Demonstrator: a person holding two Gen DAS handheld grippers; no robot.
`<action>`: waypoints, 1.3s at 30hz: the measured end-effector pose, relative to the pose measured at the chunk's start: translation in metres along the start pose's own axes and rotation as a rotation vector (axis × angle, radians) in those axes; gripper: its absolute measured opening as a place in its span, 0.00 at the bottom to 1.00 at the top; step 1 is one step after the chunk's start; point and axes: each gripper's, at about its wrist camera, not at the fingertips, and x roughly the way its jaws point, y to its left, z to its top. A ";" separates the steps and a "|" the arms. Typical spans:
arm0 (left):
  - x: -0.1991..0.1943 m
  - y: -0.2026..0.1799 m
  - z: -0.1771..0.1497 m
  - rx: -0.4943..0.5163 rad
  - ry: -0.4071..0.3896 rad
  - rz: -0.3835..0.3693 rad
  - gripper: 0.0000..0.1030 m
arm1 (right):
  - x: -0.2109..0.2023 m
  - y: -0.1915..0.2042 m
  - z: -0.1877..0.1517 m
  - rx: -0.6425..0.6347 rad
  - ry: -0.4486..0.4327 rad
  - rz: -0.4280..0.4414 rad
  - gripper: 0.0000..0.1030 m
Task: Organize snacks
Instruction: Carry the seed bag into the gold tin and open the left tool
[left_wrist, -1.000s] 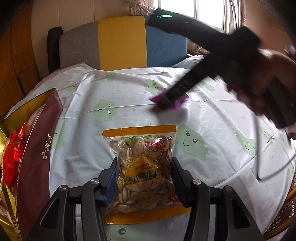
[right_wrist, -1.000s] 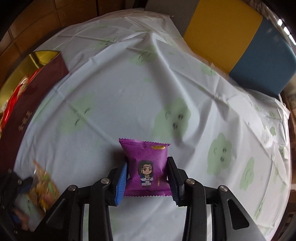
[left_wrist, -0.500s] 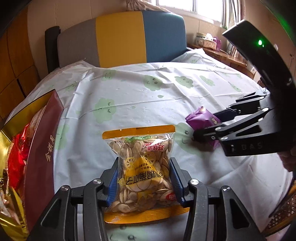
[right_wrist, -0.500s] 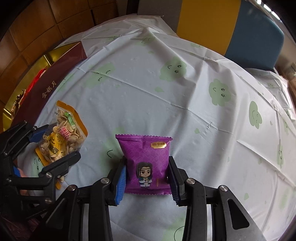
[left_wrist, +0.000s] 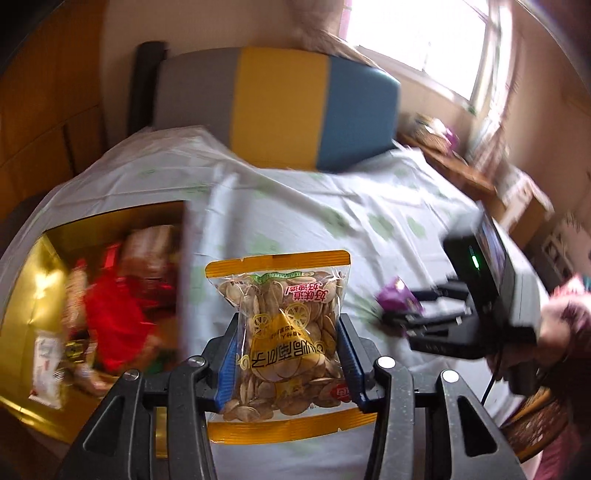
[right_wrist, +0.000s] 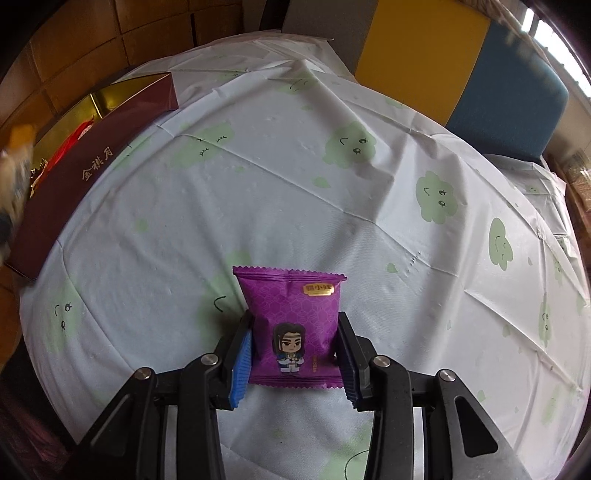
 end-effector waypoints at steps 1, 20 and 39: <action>-0.004 0.009 0.003 -0.024 -0.005 0.008 0.47 | 0.000 0.001 0.000 -0.001 0.000 0.001 0.40; 0.007 0.186 0.032 -0.407 0.048 0.169 0.47 | -0.003 0.000 -0.005 -0.018 -0.002 -0.009 0.41; 0.075 0.193 0.040 -0.280 0.201 0.271 0.55 | -0.003 0.000 -0.004 -0.019 0.001 -0.009 0.41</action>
